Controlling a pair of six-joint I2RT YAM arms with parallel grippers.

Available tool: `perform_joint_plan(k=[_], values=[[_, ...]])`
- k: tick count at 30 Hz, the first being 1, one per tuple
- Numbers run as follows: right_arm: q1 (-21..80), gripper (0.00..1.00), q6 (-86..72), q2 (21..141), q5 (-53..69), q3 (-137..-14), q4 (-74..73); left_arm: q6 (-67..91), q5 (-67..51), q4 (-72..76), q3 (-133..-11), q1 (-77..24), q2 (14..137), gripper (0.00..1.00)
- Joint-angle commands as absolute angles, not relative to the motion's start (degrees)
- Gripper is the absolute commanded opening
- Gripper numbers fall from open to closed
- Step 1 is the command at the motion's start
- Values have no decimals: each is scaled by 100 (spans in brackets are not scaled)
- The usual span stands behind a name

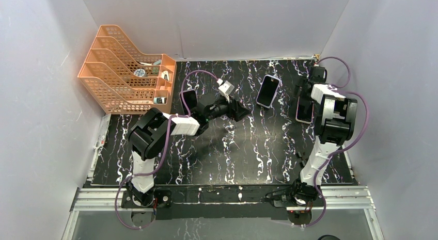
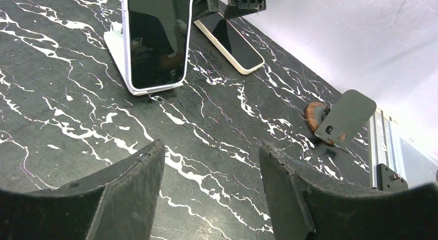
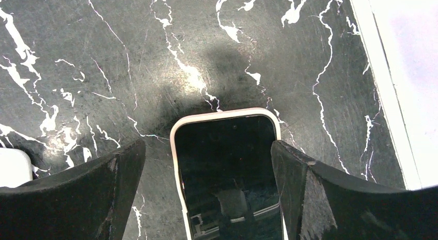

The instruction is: Place the phone on the phone stand

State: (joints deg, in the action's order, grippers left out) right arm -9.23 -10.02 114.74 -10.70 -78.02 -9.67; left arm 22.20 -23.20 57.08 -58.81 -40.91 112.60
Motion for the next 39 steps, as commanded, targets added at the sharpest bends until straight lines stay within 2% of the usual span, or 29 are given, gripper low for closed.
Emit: perform_joint_plan(k=[1, 8, 16, 39], values=[[-934, 99, -901, 11552, -1503, -7909, -1076, 2282, -2443, 5919, -5853, -4022, 11025, 64], [-932, 99, -879, 10869, -1511, -7323, -433, 2394, -2517, 6040, -5837, -3980, 11092, 64], [-918, 99, -962, 10713, -1664, -7306, -522, 2476, -2569, 6134, -5777, -3930, 11122, 64], [-923, 99, -923, 11615, -1585, -7702, -898, 2628, -2668, 6293, -5755, -3826, 11268, 64]])
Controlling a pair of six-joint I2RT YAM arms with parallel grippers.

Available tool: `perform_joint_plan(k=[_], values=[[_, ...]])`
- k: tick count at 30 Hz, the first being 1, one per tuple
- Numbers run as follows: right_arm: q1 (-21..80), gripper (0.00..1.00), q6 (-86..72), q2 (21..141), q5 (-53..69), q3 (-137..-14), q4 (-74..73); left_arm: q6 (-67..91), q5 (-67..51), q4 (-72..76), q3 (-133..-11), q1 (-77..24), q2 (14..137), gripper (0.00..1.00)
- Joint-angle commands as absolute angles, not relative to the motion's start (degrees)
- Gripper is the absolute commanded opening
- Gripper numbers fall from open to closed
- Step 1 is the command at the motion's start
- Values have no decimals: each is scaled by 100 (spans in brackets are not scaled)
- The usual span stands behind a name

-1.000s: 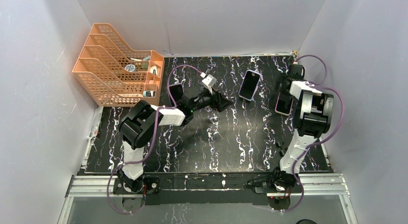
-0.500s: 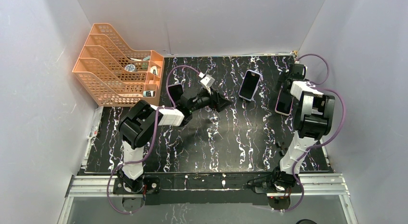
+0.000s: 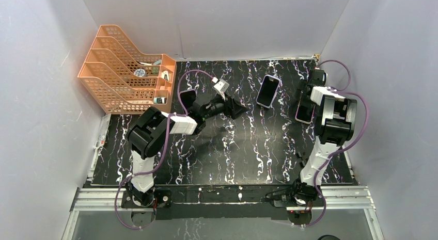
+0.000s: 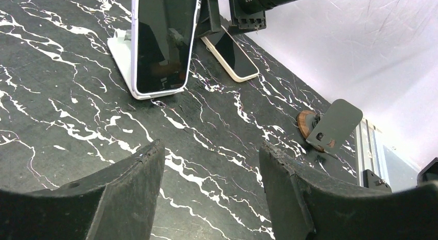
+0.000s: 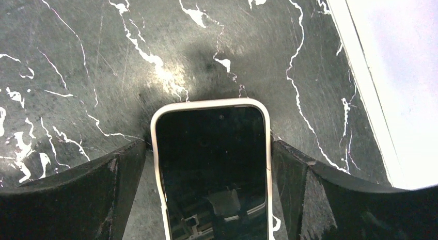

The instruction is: Place the phone on the phone stand

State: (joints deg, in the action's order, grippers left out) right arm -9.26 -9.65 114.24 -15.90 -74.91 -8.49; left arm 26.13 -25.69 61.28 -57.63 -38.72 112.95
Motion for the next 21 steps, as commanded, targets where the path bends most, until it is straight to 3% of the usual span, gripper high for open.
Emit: perform_joint_plan(k=[1, 21], values=[[-929, 99, -927, 11641, -1559, -7709, -899, 2634, -2672, 6300, -5754, -3828, 11277, 64], [-1020, 84, -1098, 11700, -921, -7117, -573, 2716, -2699, 6372, -5715, -3805, 11273, 64]])
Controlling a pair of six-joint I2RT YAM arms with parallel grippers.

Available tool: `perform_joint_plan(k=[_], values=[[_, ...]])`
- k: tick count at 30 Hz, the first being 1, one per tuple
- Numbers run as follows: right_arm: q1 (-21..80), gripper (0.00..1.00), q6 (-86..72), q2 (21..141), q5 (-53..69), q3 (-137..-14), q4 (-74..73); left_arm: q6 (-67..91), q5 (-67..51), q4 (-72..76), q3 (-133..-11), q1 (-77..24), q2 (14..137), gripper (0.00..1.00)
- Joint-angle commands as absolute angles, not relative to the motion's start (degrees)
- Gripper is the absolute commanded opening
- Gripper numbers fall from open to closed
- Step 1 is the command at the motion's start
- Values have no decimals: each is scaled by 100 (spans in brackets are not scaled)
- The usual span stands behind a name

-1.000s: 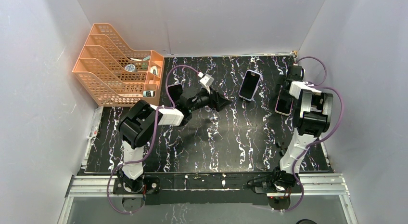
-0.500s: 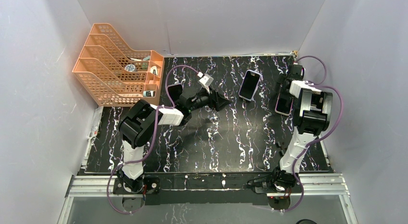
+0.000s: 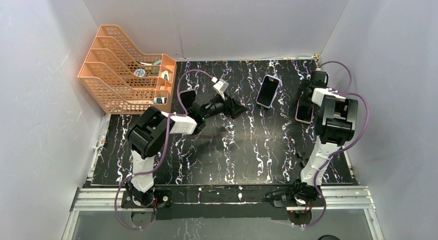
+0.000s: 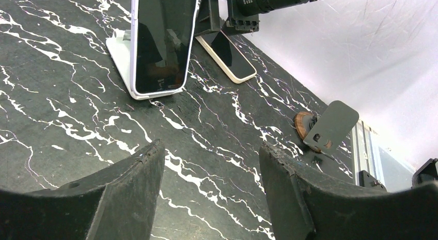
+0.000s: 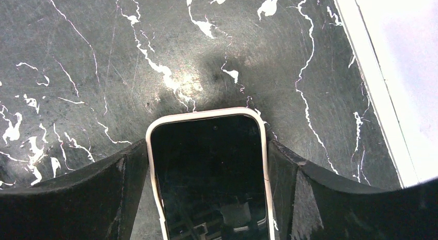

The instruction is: Place the phone on the phone stand

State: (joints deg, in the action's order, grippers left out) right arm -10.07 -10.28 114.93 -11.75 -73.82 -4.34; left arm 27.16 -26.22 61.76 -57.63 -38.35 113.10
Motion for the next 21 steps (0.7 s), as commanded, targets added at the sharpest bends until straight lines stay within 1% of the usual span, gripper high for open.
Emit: perform_joint_plan(k=[1, 7, 16, 21], values=[[-1020, 82, -1110, 11706, -908, -7099, -567, 2716, -2698, 6381, -5714, -3799, 11270, 64], [-1020, 75, -1152, 11542, -826, -6958, -447, 2732, -2693, 6386, -5691, -3800, 11274, 64], [-952, 72, -1308, 10299, -729, -6602, -346, 2995, -2833, 6521, -5841, -3811, 11544, 64], [-863, 70, -1332, 9942, -753, -6582, -308, 3196, -2930, 6669, -5924, -3824, 11695, 63]])
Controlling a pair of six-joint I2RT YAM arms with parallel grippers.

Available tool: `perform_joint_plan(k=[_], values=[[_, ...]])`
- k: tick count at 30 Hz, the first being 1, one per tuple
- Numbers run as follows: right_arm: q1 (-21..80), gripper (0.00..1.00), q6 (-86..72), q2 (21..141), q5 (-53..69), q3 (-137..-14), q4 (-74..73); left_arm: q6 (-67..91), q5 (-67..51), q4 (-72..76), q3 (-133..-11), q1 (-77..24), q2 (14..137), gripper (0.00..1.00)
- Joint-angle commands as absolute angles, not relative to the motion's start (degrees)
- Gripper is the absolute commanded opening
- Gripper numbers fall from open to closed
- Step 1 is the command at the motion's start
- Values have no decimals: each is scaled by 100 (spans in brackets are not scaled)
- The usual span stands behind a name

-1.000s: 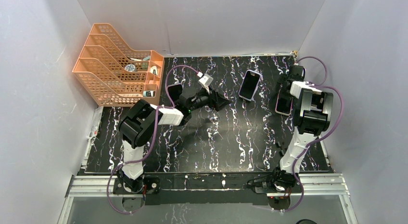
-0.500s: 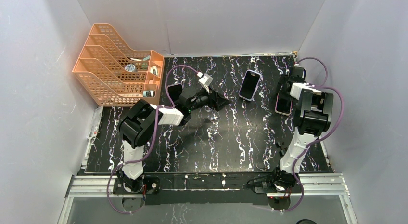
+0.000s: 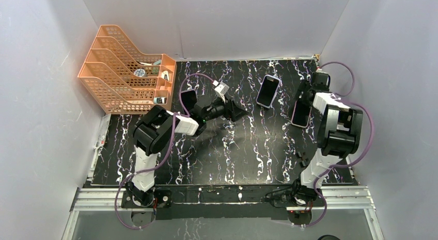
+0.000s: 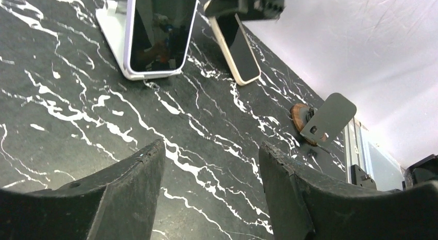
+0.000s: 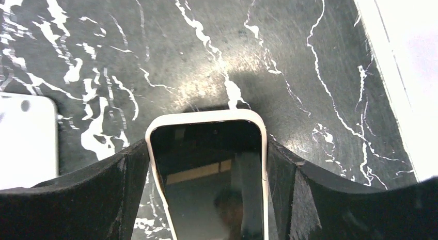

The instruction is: Place the phone on the phone stand

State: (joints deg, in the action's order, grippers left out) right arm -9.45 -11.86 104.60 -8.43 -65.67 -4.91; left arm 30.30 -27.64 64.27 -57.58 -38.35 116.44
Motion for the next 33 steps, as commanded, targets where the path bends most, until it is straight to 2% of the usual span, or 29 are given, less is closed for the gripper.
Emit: perform_joint_plan(k=[1, 20, 26, 33], values=[[-823, 70, -1343, 9877, -754, -6542, -275, 3206, -2929, 6679, -5925, -3823, 11702, 63], [-10, 68, -1246, 8864, -1229, -6098, -317, 3365, -2996, 6802, -6011, -3909, 11928, 63], [195, 68, -1317, 8560, -1256, -5914, -336, 3235, -3594, 6866, -6268, -4089, 12208, 62], [351, 68, -1333, 8307, -1201, -5702, -362, 3117, -3275, 6892, -6312, -4260, 12590, 62]])
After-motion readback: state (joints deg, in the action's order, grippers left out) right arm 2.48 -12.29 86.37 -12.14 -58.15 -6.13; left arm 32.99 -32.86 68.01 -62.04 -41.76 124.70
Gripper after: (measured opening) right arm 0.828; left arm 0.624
